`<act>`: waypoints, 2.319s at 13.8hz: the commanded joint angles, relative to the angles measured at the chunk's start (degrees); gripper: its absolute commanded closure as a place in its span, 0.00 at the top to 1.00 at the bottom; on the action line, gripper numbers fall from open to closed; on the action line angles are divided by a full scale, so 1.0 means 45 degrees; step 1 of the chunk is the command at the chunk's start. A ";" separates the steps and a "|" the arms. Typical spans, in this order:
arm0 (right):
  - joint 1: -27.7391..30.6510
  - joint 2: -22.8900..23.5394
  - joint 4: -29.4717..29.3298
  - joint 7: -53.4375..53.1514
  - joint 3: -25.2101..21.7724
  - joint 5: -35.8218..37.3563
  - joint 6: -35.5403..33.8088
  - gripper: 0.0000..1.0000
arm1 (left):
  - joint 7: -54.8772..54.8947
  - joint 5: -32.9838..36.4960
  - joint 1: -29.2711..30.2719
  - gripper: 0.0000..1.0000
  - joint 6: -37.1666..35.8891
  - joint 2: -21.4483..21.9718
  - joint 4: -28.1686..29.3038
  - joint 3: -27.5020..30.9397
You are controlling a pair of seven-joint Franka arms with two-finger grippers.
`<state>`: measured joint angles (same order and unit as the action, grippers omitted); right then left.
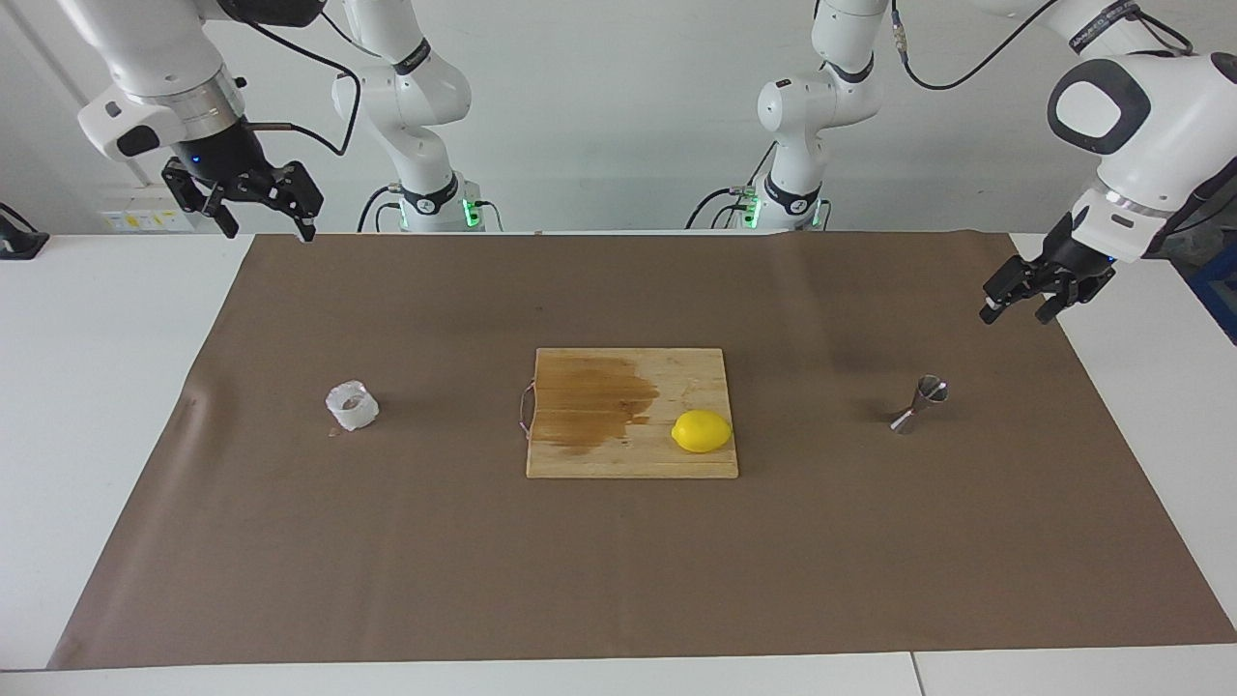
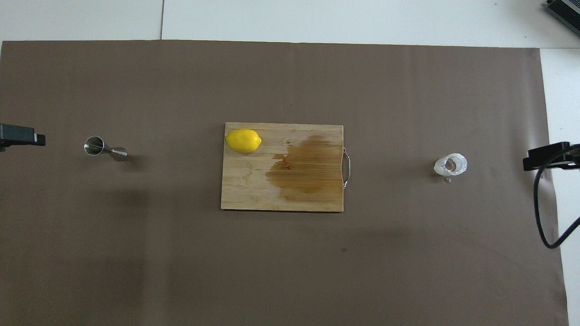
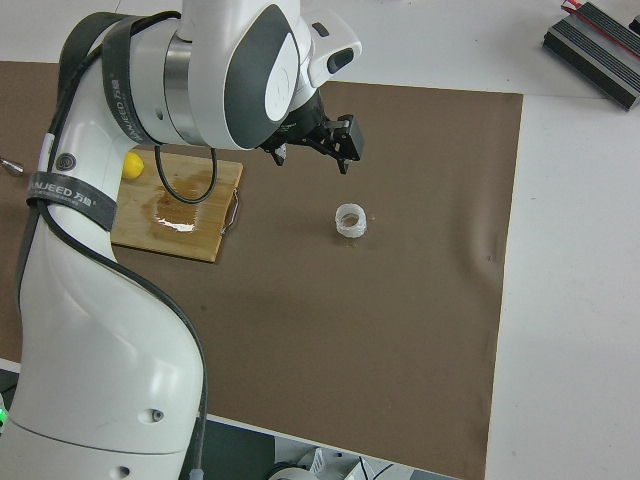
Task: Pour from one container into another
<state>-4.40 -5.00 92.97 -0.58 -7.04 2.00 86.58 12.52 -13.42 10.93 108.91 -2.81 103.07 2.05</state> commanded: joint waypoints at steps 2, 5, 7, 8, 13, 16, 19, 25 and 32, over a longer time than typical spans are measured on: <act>0.0061 -0.0354 0.0375 0.0148 0.0002 -0.0230 0.0036 1.00 | -0.1661 -0.1196 0.0402 1.00 0.1065 -0.0469 0.0569 -0.0084; 0.0061 -0.0393 0.0492 0.0148 0.0002 -0.0230 0.0075 1.00 | -0.3420 -0.2500 0.0421 1.00 0.1383 -0.0410 0.1020 -0.0084; 0.0061 -0.0394 0.0531 0.0148 0.0002 -0.0230 0.0134 1.00 | -0.4611 -0.3128 0.0441 1.00 0.1790 -0.0391 0.1448 -0.0084; 0.0099 -0.0394 0.0551 0.0148 0.0002 -0.0230 0.0173 1.00 | -0.5023 -0.3633 0.0441 1.00 0.2160 -0.0371 0.1780 -0.0084; 0.0080 -0.0472 0.0629 0.0148 0.0002 -0.0230 0.0018 1.00 | -0.5747 -0.5943 0.1397 1.00 0.2380 -0.1268 0.2388 -0.0084; 0.0061 -0.0666 0.0959 0.0207 0.0002 -0.0502 -0.0022 1.00 | -0.7656 -0.6682 0.1418 1.00 0.2379 -0.1406 0.2408 -0.0084; 0.0119 -0.0686 0.0981 0.0245 0.0002 -0.0719 -0.0003 1.00 | -0.9106 -0.7618 0.1418 1.00 0.2554 -0.1445 0.2739 -0.0084; 0.0080 -0.0706 0.1039 0.0285 0.0002 -0.0719 -0.0003 1.00 | -1.0729 -0.8560 0.1301 1.00 0.3863 -0.1621 0.3540 -0.0084; 0.0061 -0.0764 0.1176 0.0304 0.0002 -0.0719 -0.0022 1.00 | -1.2876 -0.8560 0.1144 1.00 0.4157 -0.1563 0.3873 -0.0104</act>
<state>-4.38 -6.87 96.37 -0.54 -7.07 0.09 86.56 -43.20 -50.83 16.78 126.38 -10.63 118.99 1.38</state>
